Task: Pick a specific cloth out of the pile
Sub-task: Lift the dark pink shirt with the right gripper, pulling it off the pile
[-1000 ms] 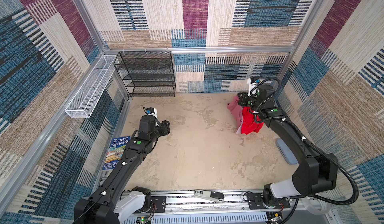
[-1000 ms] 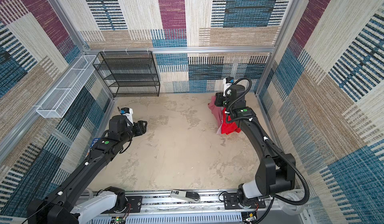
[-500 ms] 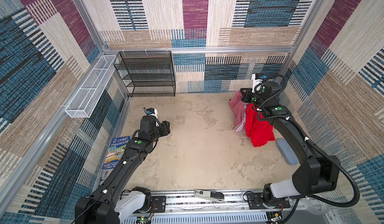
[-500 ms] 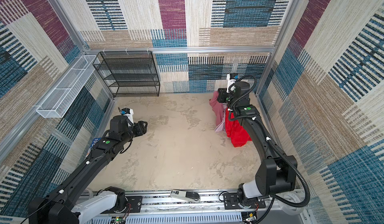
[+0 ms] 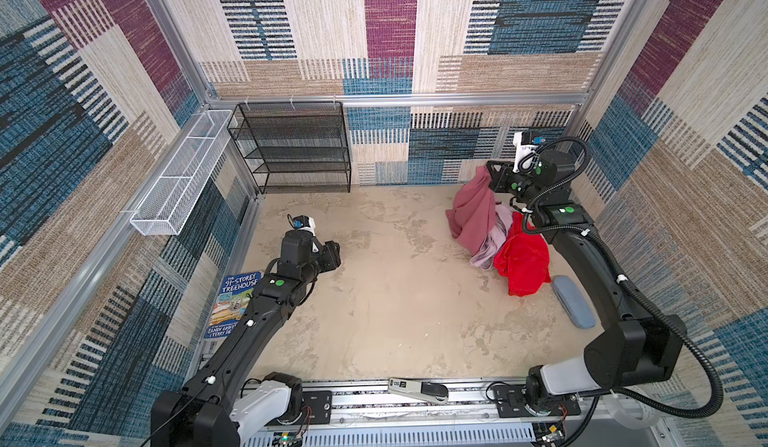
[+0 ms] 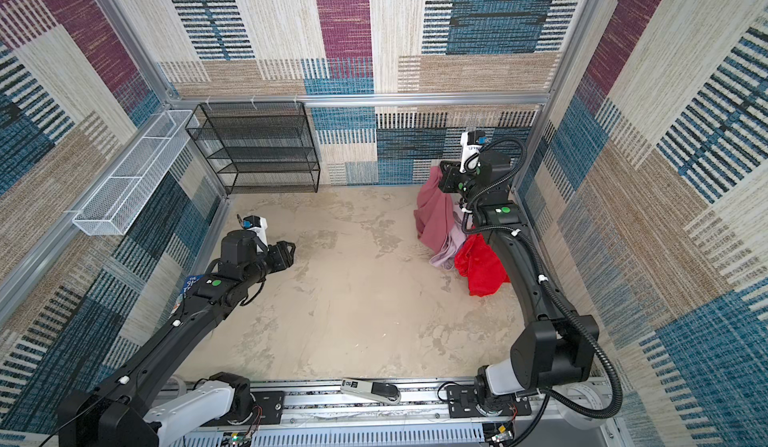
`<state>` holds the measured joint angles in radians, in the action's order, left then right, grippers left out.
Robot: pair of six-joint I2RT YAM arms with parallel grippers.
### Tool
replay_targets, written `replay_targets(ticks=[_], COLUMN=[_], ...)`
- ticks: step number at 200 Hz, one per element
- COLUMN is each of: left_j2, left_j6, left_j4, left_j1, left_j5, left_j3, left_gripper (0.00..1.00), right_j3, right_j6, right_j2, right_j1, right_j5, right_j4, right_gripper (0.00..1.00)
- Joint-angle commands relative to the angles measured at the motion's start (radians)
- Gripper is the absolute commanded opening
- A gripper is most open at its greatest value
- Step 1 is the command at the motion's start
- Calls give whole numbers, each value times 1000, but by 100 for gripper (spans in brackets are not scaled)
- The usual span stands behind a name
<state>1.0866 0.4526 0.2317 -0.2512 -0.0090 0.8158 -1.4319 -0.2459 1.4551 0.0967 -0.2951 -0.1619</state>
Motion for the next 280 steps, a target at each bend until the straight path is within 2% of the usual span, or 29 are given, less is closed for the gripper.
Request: replay_targets(ticks=[1, 59, 99, 160, 238, 280], left_j2=[3, -5, -19, -62, -144, -194], left_j6=[20, 11, -21, -73, -97, -99], left_j4=[-23, -1, 127, 247, 339, 398], left_j1=[0, 0, -18, -36, -38, -39], left_j5=[3, -4, -79, -144, -178, -192], left_j3=[11, 37, 115, 166, 197, 224], left_gripper=[63, 63, 62, 61, 62, 62], right_j3=[-32, -97, -163, -420, -817, -894], right_j6=[-12, -7, -13, -39, 11, -3], right_j2=[4, 12, 9, 90, 270, 325], right_j1=[-3, -5, -5, 7, 150, 232], right_j5=[-27, -59, -121, -275, -303, -349], right_j4=[54, 39, 30, -36, -223, -227], right_gripper=[0, 0, 0, 0, 0, 0])
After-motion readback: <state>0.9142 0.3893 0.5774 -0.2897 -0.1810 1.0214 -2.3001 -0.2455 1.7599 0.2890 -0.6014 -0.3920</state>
